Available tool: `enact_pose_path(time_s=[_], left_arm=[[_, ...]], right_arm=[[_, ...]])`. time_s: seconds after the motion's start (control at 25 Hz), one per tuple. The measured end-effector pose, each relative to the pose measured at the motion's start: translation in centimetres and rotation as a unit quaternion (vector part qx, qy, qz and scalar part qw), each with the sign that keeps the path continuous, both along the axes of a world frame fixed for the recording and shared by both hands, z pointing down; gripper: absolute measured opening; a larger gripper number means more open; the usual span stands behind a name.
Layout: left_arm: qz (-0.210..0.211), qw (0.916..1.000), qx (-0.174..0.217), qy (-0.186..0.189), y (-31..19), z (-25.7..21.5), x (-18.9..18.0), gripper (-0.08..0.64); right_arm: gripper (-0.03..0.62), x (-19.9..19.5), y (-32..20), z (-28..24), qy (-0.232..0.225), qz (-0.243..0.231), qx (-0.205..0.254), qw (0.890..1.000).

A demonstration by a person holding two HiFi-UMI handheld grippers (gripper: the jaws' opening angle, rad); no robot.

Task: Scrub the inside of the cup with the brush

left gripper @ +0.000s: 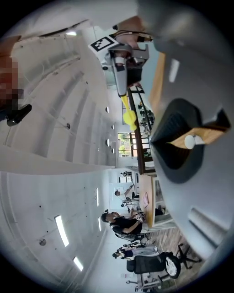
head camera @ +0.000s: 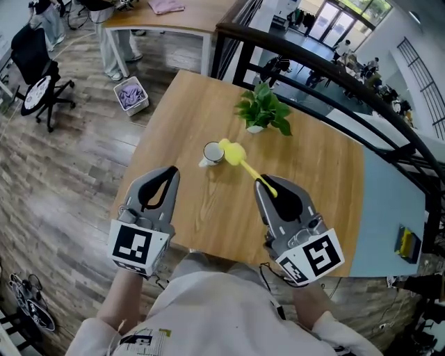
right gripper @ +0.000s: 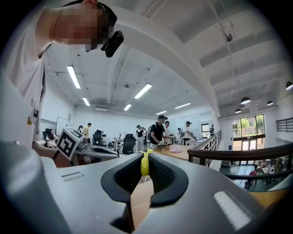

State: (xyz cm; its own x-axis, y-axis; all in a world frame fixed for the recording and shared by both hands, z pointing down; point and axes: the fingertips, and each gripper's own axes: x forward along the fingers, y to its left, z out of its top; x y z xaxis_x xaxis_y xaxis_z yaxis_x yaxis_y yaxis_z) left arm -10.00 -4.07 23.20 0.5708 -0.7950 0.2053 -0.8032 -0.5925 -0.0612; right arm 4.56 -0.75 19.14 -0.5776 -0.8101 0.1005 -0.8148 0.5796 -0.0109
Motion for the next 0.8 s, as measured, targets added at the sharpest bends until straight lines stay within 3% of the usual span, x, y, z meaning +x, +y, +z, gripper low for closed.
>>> enact_pose_path(time_s=[0.24,0.4,0.56,0.8], left_arm=[[0.014,0.9999,-0.010,-0.001,-1.4,1.8,0.3,0.002],[0.017,0.9993,-0.031,-0.005,-1.7,3.0,1.3,0.003],[0.033,0.9984,-0.021,-0.042,-2.7,4.2,2.6,0.005],[0.069,0.9906,-0.048,-0.108,-4.7,9.4,5.0,0.071]], right_arm=[[0.033,0.0,-2.1,1.5,0.017,-0.001,-0.017,1.000],[0.032,1.2,-3.6,2.4,0.000,-0.006,-0.031,0.999],[0.032,2.3,-5.2,3.6,0.014,-0.013,-0.047,0.999],[0.033,2.3,-7.5,6.3,0.077,-0.054,-0.055,0.994]])
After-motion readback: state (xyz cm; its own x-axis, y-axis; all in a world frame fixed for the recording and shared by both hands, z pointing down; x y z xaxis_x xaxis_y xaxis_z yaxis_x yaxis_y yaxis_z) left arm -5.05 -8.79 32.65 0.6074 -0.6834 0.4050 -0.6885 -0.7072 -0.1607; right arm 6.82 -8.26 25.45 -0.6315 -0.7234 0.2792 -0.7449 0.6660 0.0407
